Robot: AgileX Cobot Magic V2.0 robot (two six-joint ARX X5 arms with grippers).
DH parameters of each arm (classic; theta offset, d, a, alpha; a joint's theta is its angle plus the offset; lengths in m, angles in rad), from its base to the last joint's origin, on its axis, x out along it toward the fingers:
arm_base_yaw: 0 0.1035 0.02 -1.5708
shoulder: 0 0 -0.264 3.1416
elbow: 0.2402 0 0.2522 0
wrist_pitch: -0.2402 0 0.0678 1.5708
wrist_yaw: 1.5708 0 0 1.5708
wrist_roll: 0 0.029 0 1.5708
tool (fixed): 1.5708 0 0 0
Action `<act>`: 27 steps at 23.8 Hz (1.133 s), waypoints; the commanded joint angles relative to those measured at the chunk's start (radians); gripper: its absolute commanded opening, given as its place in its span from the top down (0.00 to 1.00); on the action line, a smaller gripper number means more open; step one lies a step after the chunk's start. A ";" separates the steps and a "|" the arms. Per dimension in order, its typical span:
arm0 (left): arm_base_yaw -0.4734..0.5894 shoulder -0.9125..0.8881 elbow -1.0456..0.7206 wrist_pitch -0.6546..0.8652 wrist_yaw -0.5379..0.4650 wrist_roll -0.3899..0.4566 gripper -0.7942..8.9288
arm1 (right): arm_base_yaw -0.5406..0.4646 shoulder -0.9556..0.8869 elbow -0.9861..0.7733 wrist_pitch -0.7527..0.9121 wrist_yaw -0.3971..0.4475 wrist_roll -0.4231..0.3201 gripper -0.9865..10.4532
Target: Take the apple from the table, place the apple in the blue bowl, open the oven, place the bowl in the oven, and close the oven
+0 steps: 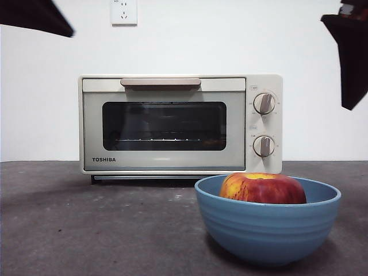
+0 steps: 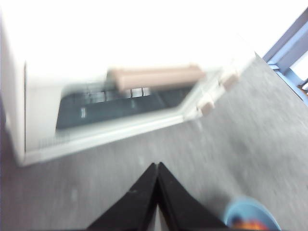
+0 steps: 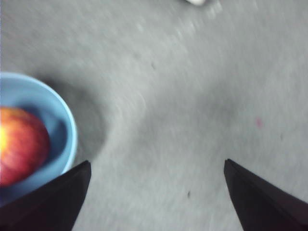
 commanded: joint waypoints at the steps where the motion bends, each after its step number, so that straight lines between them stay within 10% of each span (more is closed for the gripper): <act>1: -0.019 0.117 0.085 0.050 -0.005 0.010 0.91 | -0.011 0.007 0.016 -0.011 -0.051 0.039 0.53; 27: -0.129 0.559 0.349 0.158 -0.144 0.093 0.91 | -0.018 0.007 0.016 -0.013 -0.083 0.071 0.53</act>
